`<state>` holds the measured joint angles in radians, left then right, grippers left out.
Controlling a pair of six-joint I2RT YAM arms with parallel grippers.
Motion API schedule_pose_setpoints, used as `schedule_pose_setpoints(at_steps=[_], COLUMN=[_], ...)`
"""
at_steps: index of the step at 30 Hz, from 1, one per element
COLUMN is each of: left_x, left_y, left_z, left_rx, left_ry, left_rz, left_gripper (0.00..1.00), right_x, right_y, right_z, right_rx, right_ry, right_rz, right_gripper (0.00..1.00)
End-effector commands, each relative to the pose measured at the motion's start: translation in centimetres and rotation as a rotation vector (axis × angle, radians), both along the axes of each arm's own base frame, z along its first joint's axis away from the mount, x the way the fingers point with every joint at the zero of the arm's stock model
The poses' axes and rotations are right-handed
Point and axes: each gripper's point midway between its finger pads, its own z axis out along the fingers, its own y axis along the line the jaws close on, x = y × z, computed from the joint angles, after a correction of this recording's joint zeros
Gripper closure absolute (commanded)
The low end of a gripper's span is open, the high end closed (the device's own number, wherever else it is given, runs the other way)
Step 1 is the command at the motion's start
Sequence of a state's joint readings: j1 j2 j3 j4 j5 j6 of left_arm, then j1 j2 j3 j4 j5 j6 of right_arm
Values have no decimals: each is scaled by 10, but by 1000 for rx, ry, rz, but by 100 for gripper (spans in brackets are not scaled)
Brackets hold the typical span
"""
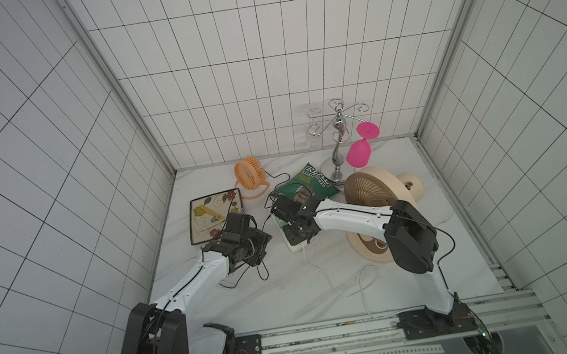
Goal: Unplug the desk fan from the power strip
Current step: Remove the plug from the socket.
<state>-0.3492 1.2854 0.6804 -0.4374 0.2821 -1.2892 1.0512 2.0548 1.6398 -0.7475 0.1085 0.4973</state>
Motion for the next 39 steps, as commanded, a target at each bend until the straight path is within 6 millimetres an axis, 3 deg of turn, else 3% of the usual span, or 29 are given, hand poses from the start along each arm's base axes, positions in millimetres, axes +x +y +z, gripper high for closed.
schedule_pose_setpoints(at_steps=[1,8,25,28,32,39], left_x=[2,6,21,20,17,16], left_y=[-17,-28,-48,-50,-52,-56], left_z=[2,0,-12,-24,-37,-46], left_rx=[-57,-83,-83,-85,-94,-89], left_ry=[-50,-114,-225,-203,-173,-153], left_rz=[-78,-158,-342,-355,-357,-370], left_gripper=[44,44,45,46,54,55], right_x=[-24,-31,-26,-25,-24,-22], right_y=[-2,-7,-10,-8,-7,2], right_z=[-1,-5,0,3,6,13], right_rx=[-5,-1,-20,-11,-6,38], right_ry=[48,58,18,13,8,-10], right_rz=[63,82,116,112,110,114], right_gripper=[97,98,98,99,99,99])
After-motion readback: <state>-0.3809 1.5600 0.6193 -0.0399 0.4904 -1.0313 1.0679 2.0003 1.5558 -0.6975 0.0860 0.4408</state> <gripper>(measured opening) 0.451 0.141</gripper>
